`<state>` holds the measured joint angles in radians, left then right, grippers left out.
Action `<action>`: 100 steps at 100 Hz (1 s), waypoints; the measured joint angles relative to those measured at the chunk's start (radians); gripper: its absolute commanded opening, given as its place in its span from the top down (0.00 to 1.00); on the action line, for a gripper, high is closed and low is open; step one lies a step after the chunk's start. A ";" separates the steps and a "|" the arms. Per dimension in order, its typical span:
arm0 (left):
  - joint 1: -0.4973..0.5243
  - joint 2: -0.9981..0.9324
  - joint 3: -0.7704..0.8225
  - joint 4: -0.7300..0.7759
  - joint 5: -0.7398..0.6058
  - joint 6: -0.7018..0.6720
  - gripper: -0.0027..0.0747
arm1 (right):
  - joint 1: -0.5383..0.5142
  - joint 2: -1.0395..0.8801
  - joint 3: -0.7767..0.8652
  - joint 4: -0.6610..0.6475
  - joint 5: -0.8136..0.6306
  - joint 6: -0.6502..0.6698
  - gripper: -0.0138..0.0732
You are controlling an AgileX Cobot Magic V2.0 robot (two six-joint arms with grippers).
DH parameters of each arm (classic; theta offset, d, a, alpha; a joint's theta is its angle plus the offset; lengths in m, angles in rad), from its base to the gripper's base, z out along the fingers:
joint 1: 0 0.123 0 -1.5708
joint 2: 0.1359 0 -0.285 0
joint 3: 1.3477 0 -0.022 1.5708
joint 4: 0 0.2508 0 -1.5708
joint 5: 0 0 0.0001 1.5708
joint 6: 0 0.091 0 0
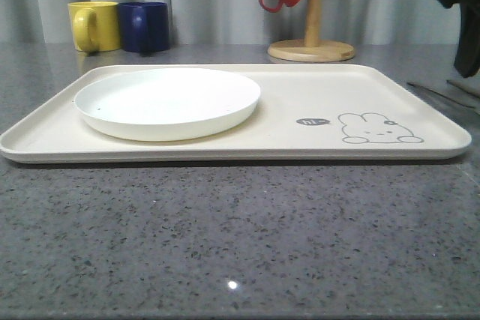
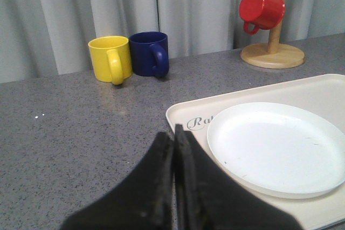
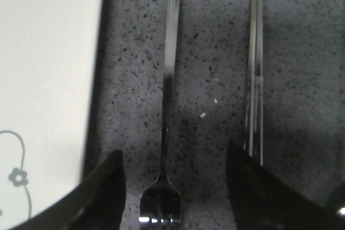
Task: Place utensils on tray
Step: 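Reach the right gripper down and grasp the silver fork, then carry the fork onto the tray and release it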
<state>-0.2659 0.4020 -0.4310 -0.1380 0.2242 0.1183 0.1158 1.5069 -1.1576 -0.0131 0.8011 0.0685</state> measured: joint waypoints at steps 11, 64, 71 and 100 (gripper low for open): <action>0.000 0.000 0.000 0.000 0.000 0.000 0.99 | 0.001 0.053 -0.009 0.000 -0.008 -0.002 0.36; 0.000 0.000 0.000 0.000 0.000 0.000 0.99 | 0.012 0.136 -0.020 0.008 -0.035 -0.004 0.77; 0.000 0.000 0.000 0.000 0.000 0.000 0.99 | 0.012 0.136 -0.024 0.008 -0.035 -0.004 0.87; 0.000 0.000 0.000 0.000 0.000 0.000 0.99 | 0.017 0.120 -0.119 0.013 0.048 0.002 0.91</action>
<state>-0.2659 0.4020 -0.4310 -0.1380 0.2242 0.1183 0.1324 1.6272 -1.2770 0.0000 0.8494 0.0710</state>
